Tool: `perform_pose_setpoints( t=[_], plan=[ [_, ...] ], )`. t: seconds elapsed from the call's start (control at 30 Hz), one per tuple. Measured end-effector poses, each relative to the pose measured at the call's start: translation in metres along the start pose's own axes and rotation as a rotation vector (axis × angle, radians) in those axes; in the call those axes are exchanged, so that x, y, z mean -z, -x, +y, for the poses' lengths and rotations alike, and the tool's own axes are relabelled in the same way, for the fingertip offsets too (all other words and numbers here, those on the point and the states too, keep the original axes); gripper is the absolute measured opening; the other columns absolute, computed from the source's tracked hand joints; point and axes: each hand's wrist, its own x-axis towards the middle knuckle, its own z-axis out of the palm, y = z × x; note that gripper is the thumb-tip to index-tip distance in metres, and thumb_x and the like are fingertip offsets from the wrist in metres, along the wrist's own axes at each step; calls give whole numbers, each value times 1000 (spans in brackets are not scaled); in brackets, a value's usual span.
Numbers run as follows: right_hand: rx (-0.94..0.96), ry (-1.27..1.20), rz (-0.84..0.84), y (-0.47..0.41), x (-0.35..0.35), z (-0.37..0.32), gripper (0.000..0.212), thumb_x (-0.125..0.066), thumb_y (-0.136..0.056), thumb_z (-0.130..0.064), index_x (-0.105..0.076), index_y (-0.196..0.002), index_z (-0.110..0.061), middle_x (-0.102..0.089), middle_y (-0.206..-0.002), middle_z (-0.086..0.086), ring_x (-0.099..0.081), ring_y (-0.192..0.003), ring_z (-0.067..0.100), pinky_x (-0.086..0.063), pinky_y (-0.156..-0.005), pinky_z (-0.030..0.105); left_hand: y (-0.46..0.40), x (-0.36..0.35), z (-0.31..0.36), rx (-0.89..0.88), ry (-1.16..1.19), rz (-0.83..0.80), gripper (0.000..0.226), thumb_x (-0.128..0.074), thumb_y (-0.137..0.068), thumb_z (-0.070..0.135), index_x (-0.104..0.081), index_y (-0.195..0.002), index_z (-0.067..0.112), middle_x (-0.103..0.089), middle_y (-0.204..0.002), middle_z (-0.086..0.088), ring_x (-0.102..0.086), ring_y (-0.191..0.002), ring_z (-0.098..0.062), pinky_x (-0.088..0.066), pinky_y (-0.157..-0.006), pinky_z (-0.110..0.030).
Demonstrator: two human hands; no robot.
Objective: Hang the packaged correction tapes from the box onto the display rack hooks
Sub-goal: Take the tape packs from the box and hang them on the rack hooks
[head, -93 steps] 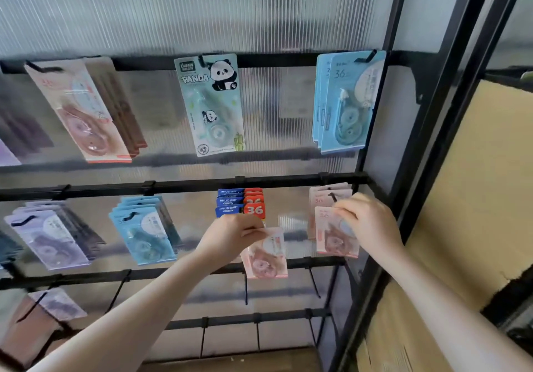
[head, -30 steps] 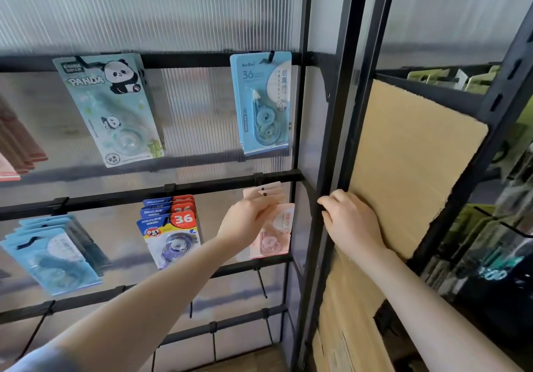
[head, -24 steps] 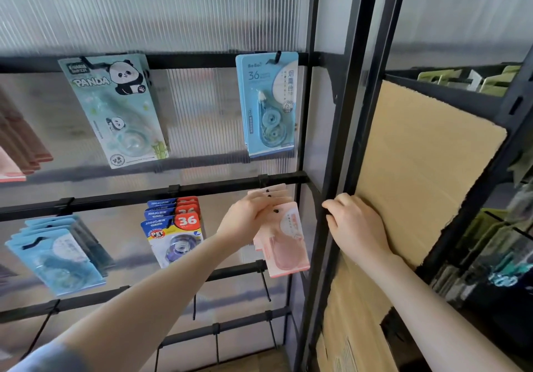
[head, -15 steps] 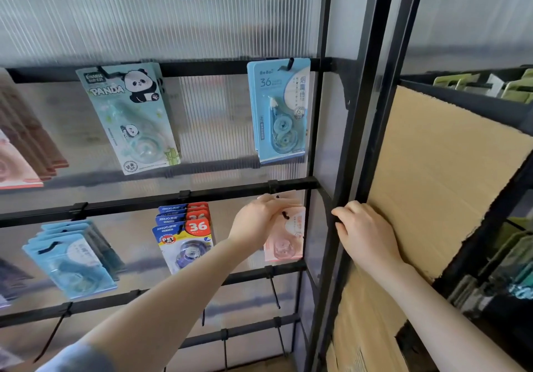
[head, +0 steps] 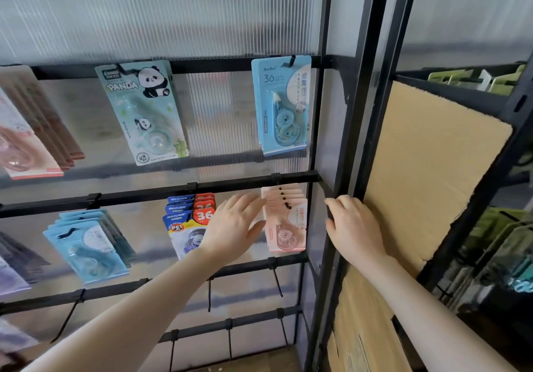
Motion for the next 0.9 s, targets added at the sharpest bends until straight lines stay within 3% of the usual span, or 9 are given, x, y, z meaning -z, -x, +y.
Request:
perform_pose_setpoints(
  t=[0.13, 0.33, 0.47, 0.6, 0.67, 0.8, 0.9],
  plan=[
    [36, -23, -16, 1, 5, -18, 40, -84, -61, -14, -67, -96, -6, -65, -89, 9, -64, -78, 28, -54, -63, 35, 19, 16, -12, 24, -51, 14, 45, -74, -77, 28, -62, -118, 13, -62, -120, -8, -59, -110, -29, -50, -88, -43],
    [88, -120, -54, 0, 5, -58, 47, -70, -81, -26, -57, -123, -12, -56, -127, 7, -54, -117, 24, -44, -96, 34, 58, 40, -39, 109, -72, 4, 44, -57, -80, 38, -62, -116, 14, -62, -123, -6, -57, -115, -27, -51, -88, -43],
    [158, -136, -48, -1, 3, -98, 48, -76, -74, -17, -60, -118, -5, -61, -118, 14, -59, -107, 31, -49, -89, 38, 96, 59, -62, 189, -126, -33, 49, -55, -79, 41, -61, -118, 12, -61, -122, -9, -57, -114, -30, -52, -88, -46],
    [254, -173, -49, -6, -2, -150, 41, -75, -70, -11, -63, -108, -3, -63, -103, 14, -61, -93, 32, -51, -78, 39, 141, 84, -85, 317, -132, -33, 52, -64, -85, 35, -51, -131, 15, -49, -138, -7, -42, -130, -28, -37, -103, -45],
    [290, -208, -58, -5, -4, -180, 40, -76, -71, -12, -62, -107, -3, -63, -101, 13, -61, -91, 31, -51, -75, 38, 163, 95, -100, 364, -157, -33, 51, -66, -84, 35, -52, -129, 17, -49, -138, -5, -43, -130, -27, -39, -102, -45],
    [338, -225, -49, -4, -9, -239, 40, -73, -74, -13, -61, -112, -4, -60, -111, 15, -58, -101, 32, -50, -83, 41, 205, 114, -136, 419, -199, -81, 55, -77, -73, 32, -58, -121, 13, -58, -128, -11, -53, -120, -31, -46, -94, -48],
    [288, -238, 11, -2, -11, -286, 45, -78, -69, -10, -63, -110, -2, -60, -115, 21, -58, -106, 38, -49, -89, 47, 244, 130, -165, 448, -211, -67, 51, -72, -76, 34, -59, -120, 13, -59, -126, -10, -54, -119, -30, -46, -93, -45]
  ],
)
